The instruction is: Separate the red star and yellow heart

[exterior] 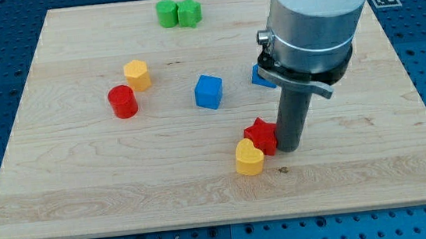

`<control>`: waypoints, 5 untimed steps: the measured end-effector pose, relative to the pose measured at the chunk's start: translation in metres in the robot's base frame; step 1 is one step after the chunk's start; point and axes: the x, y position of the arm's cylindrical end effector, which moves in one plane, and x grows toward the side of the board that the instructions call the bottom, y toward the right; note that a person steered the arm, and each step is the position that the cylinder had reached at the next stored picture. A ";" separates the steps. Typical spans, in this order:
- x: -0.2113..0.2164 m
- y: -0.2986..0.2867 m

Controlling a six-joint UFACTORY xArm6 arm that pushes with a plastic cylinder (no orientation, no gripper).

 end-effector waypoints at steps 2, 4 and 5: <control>0.027 -0.008; 0.021 -0.080; 0.002 -0.119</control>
